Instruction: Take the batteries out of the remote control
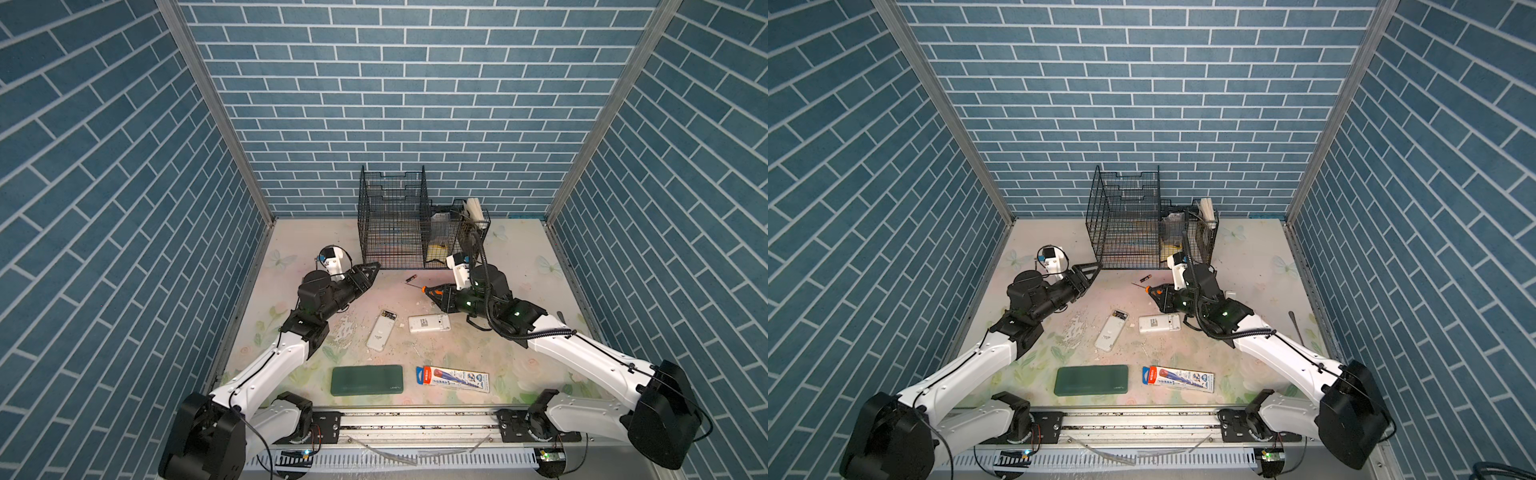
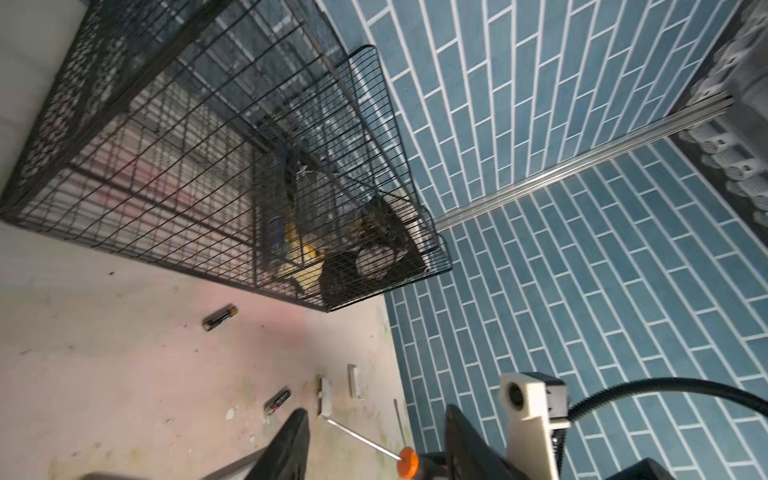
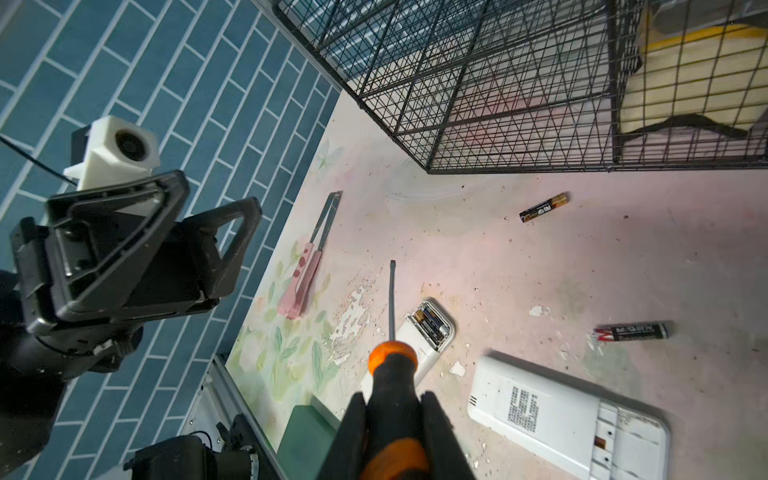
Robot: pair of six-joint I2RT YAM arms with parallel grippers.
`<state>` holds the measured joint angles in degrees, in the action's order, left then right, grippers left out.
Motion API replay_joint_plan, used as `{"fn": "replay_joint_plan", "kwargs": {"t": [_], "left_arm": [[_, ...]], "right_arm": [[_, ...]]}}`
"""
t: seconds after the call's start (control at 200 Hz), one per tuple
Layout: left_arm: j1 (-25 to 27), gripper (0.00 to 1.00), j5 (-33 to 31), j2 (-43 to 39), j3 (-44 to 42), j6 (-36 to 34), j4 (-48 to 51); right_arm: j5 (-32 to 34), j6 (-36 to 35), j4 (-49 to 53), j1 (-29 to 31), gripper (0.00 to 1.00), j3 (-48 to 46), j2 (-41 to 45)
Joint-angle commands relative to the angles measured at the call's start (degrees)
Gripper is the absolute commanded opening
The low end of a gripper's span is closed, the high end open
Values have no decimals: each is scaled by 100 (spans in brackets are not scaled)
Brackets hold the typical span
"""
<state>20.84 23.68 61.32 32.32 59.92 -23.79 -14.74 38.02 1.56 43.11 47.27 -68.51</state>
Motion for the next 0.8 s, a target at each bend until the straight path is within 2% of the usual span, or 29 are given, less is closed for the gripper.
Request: {"fn": "replay_joint_plan", "kwargs": {"t": [0.0,0.235,0.455,0.635,0.79], "left_arm": [[-41,54,111,-202,-81,-383,1235],[-46,60,199,-259,-4,-1030,2567],[-31,62,128,-190,56,-1688,3615],[-33,62,215,-348,-189,-1537,3432],[-34,62,349,-545,-407,-923,2818]], "right_arm": [[-289,-731,418,21,0,295,184],[-369,-1264,1115,186,0,674,210],[-380,-1131,1283,358,0,790,130],[-333,-1045,1196,538,0,763,85],[-206,-931,991,622,0,717,19]]}}
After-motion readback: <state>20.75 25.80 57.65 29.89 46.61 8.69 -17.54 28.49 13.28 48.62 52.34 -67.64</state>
